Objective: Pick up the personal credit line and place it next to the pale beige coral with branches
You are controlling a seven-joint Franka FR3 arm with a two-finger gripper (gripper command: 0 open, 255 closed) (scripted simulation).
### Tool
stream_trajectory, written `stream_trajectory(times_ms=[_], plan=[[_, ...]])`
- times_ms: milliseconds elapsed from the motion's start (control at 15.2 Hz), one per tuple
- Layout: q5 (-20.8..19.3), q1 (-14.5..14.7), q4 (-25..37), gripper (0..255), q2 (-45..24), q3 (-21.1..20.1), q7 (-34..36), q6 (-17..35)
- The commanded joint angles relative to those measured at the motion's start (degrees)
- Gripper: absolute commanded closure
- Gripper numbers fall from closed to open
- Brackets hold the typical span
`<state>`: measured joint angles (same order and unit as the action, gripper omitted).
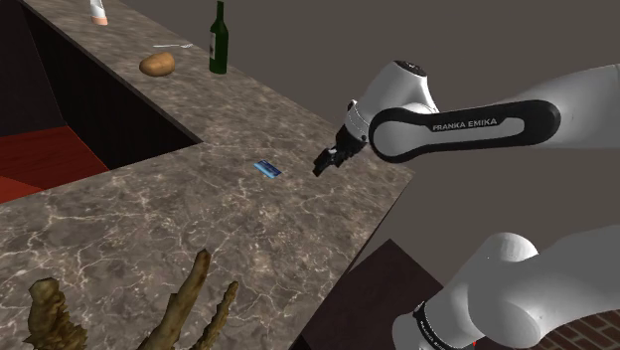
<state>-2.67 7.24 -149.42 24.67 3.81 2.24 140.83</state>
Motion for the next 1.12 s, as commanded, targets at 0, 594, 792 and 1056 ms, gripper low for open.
stream_trajectory(times_ms=[0, 594, 792, 1056], plan=[[0.53, 0.89, 0.93, 0, -4.56, 0.05, -0.72, 6.23], [7.25, 5.28, 9.82, 0, -23.84, 0.72, -8.39, 27.04], [12.56, 5.74, 14.37, 0, -30.05, -0.57, -13.65, 32.12], [15.07, 4.89, 17.00, 0, -34.21, -2.08, -16.01, 34.45]])
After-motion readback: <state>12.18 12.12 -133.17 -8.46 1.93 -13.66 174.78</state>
